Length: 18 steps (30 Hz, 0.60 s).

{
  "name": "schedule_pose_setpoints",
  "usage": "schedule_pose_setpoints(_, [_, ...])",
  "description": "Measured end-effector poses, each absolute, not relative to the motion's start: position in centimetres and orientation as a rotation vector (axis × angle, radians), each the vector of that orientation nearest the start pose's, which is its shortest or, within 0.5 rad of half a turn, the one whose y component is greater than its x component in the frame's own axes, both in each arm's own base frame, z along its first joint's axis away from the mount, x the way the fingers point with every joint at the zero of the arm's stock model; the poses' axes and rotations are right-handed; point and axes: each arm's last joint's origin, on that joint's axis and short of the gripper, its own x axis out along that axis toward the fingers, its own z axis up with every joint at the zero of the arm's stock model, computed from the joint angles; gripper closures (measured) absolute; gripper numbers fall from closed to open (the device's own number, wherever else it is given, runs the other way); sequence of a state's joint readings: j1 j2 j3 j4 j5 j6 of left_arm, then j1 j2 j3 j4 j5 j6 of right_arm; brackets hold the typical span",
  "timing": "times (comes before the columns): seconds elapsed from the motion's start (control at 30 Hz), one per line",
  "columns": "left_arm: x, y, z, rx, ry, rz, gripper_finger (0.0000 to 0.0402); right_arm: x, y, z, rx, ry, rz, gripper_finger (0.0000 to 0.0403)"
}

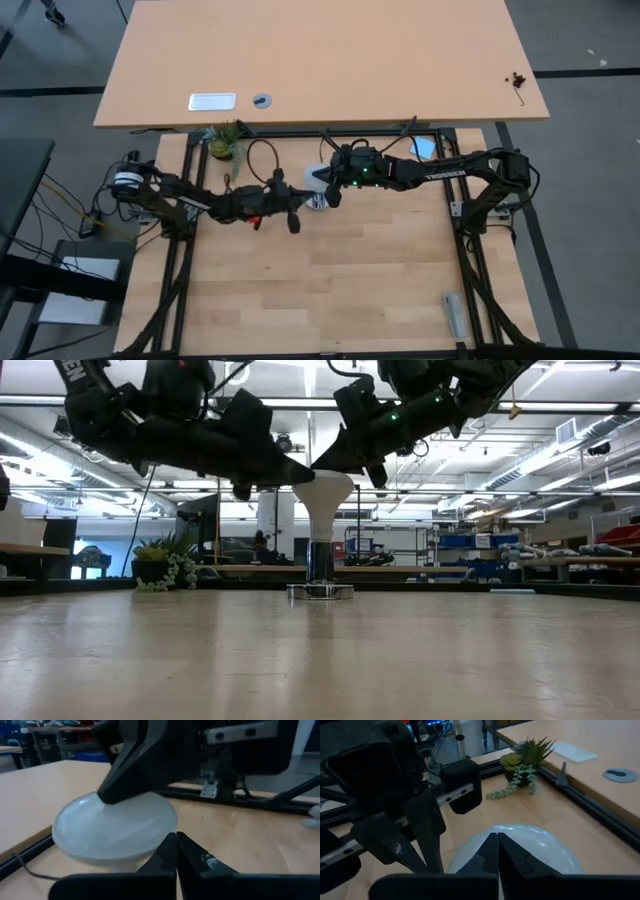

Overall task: Screw lightbulb
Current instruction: Insert the white lightbulb into the desk lamp

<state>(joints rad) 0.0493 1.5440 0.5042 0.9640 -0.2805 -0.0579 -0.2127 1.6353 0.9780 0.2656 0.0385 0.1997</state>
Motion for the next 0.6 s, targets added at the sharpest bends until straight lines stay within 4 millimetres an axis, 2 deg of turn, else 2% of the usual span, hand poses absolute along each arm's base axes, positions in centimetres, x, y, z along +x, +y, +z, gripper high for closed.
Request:
schedule_pose_setpoints(0.3, [28.2, 3.5, 17.7, -0.039, 0.088, 0.398, 0.0399, 34.8, -7.8, 22.8, 0.229, 0.369, -0.303, 0.0395])
schedule_pose_setpoints(0.6, [27.8, 3.7, 18.1, 0.016, 0.093, 0.451, 0.0399, 34.7, -8.0, 22.7, 0.231, 0.376, -0.31, 0.0395])
